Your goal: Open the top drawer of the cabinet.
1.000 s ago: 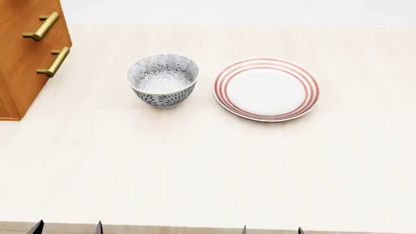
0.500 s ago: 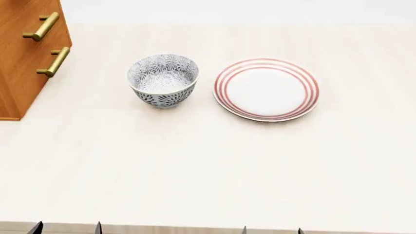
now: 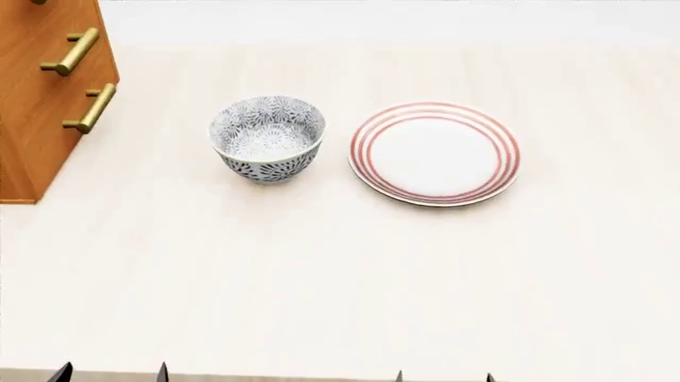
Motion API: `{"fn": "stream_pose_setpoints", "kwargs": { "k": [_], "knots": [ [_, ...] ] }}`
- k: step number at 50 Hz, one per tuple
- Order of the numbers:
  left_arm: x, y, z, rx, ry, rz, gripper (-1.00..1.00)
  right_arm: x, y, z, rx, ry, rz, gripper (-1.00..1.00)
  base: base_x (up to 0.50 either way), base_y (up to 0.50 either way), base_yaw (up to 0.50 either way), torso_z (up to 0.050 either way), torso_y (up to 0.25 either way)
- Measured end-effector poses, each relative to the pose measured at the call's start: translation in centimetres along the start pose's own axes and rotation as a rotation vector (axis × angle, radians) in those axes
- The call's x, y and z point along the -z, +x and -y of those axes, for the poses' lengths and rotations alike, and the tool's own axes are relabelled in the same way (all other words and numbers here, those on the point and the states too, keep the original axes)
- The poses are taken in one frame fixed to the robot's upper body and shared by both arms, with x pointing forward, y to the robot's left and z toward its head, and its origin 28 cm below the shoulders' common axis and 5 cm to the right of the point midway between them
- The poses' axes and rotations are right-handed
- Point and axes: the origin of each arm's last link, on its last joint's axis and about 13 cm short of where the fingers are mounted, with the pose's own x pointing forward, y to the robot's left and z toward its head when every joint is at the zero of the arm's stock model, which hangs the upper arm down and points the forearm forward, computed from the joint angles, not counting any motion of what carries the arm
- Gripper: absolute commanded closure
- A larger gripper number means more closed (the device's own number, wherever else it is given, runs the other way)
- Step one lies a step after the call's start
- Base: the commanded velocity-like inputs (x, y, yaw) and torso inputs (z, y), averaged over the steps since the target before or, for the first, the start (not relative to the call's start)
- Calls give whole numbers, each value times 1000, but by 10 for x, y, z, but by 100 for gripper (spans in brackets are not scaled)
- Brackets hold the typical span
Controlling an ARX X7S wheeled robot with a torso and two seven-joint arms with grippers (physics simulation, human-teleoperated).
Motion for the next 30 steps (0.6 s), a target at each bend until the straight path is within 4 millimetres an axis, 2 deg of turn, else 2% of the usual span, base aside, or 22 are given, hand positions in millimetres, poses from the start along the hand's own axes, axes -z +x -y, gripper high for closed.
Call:
{"fn": "stream_pose_setpoints", "kwargs": {
  "k": [30],
  "knots": [
    [-2,0,-1,4,-11,6,-100,-1,0,0,0,-3,6,-100,0,0,0,50,0]
  ]
}}
